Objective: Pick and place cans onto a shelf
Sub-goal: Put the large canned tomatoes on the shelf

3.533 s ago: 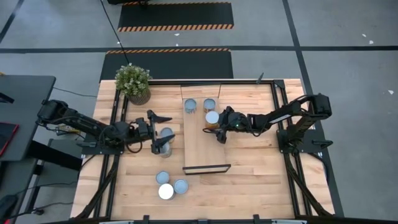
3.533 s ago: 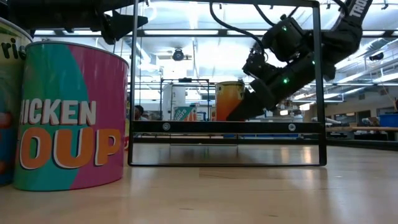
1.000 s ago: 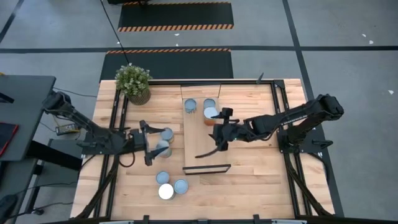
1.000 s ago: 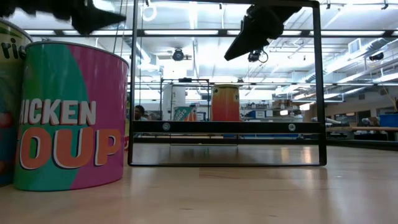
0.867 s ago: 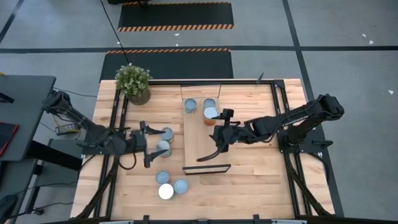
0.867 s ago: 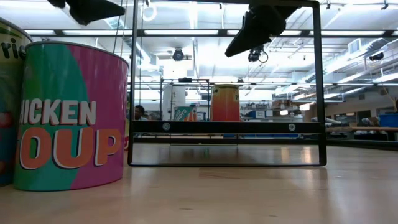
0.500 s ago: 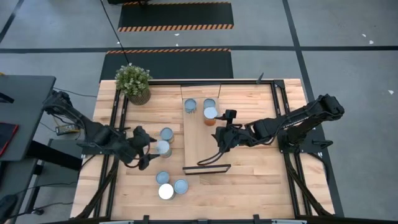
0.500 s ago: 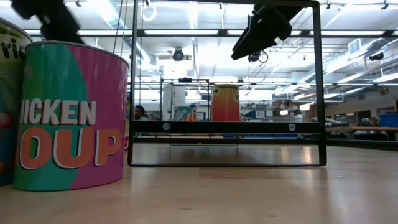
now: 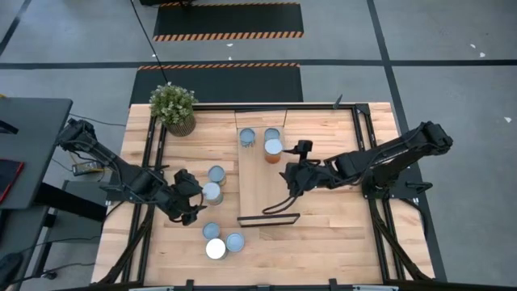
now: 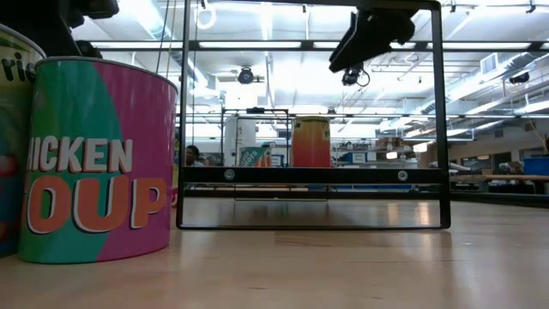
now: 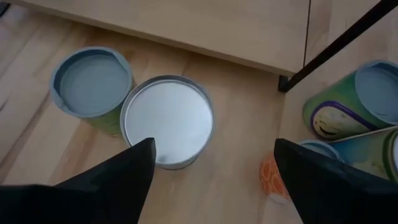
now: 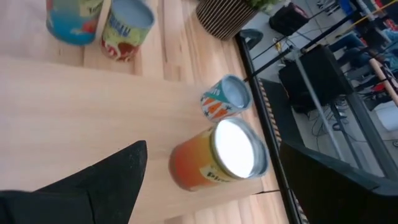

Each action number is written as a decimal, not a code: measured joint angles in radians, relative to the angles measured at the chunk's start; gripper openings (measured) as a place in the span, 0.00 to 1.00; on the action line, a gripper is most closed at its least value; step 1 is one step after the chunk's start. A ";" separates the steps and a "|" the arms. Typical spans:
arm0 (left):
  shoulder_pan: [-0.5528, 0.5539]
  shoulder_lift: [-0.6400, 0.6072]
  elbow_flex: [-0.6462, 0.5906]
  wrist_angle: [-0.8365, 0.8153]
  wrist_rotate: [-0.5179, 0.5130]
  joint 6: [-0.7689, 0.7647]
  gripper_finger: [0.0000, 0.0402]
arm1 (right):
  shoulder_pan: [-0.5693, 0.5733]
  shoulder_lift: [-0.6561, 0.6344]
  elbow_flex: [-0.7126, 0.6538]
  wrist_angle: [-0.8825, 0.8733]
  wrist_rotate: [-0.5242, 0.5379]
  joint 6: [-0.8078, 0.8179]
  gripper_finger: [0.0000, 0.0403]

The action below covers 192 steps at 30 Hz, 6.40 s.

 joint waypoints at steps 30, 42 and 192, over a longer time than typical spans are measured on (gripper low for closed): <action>0.013 0.138 0.069 -0.128 0.049 -0.045 0.83 | -0.001 -0.057 -0.002 -0.019 -0.055 0.055 0.93; 0.034 0.211 -0.044 -0.074 -0.004 -0.112 0.83 | 0.002 -0.057 -0.002 -0.019 -0.088 0.074 0.93; 0.457 0.418 0.011 0.728 0.140 0.787 0.94 | -0.047 0.001 -0.002 0.115 -0.204 0.002 0.93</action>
